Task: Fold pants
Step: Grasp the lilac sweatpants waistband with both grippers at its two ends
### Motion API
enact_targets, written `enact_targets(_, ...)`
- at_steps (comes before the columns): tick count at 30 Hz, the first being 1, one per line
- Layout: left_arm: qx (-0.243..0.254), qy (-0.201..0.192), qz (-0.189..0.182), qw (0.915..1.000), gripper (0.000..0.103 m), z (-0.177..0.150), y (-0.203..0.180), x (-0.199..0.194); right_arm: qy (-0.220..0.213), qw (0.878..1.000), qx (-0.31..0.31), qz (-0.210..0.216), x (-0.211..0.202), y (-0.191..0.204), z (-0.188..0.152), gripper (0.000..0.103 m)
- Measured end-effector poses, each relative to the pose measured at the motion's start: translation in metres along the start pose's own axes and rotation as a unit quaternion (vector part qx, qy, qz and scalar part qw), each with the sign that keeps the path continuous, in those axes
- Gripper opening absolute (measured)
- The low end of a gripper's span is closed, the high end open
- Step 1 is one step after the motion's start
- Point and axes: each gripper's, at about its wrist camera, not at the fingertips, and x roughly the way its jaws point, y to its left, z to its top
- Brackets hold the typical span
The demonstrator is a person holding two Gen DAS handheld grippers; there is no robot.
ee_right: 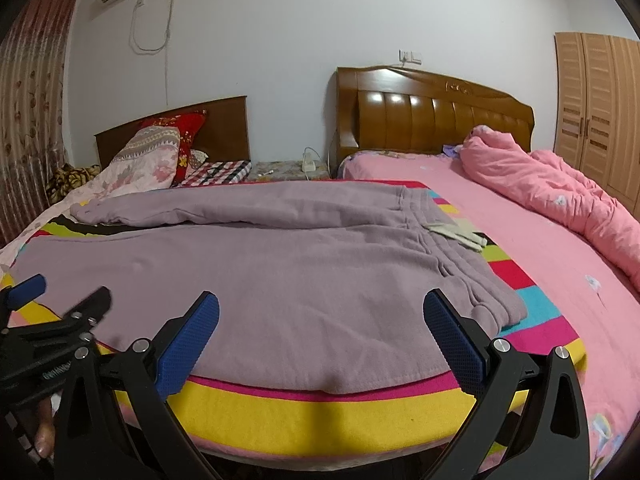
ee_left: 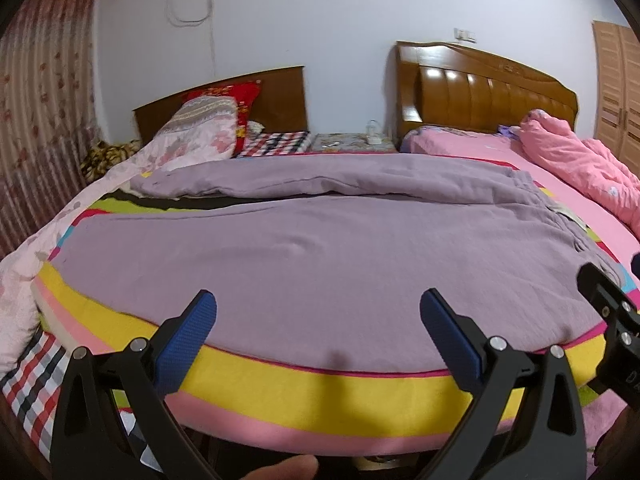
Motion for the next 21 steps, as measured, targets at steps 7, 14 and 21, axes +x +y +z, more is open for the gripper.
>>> enact_targets(7, -0.065, 0.033, -0.005, 0.9973, 0.102, 0.002, 0.027, 0.007, 0.023, 1.0, 0.01, 0.004, 0.008, -0.012, 0.006, 0.099)
enact_targets(14, -0.065, 0.014, -0.054, 0.9964, 0.102, 0.038, 0.031, 0.024, 0.054, 0.998, -0.021, -0.013, 0.038, -0.022, 0.027, 0.099)
enact_targets(21, 0.034, -0.043, -0.079, 0.9954, 0.102, 0.11, 0.005, 0.066, 0.066, 0.992, -0.107, -0.019, 0.082, -0.031, 0.078, 0.099)
